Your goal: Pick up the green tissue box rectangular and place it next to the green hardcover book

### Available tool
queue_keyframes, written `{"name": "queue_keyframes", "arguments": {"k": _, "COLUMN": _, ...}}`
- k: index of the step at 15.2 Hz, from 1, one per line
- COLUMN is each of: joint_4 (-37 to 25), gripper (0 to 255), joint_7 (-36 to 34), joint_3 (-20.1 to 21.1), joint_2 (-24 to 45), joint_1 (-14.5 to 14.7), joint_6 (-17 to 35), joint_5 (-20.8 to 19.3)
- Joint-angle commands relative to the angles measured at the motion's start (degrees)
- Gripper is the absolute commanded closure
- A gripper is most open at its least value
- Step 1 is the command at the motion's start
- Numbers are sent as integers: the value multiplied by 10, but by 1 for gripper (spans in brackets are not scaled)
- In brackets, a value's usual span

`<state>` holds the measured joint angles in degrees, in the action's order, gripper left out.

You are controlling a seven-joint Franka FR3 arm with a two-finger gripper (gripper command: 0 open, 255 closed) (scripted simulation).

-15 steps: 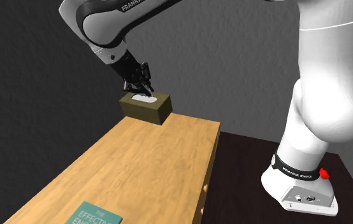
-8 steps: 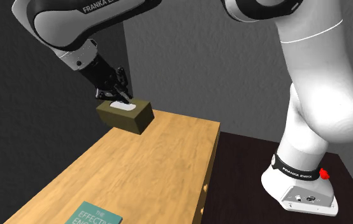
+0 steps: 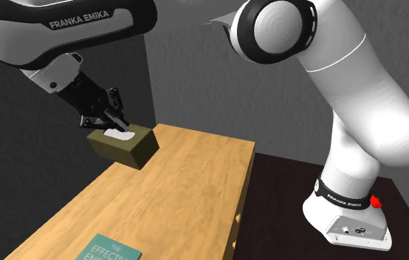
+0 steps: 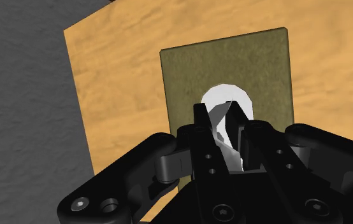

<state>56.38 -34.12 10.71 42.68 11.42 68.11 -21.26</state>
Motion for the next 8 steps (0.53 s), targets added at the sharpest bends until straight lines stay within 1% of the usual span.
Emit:
{"name": "queue_keyframes", "arguments": {"k": 1, "joint_4": 6, "gripper": 255, "joint_7": -4, "joint_3": 0, "joint_2": 4, "joint_1": -1, "joint_6": 10, "joint_5": 0}}
{"name": "queue_keyframes", "arguments": {"k": 8, "joint_4": 57, "gripper": 255, "joint_7": -18, "joint_3": 2, "joint_2": 6, "joint_1": -7, "joint_6": 60, "joint_5": 2}}
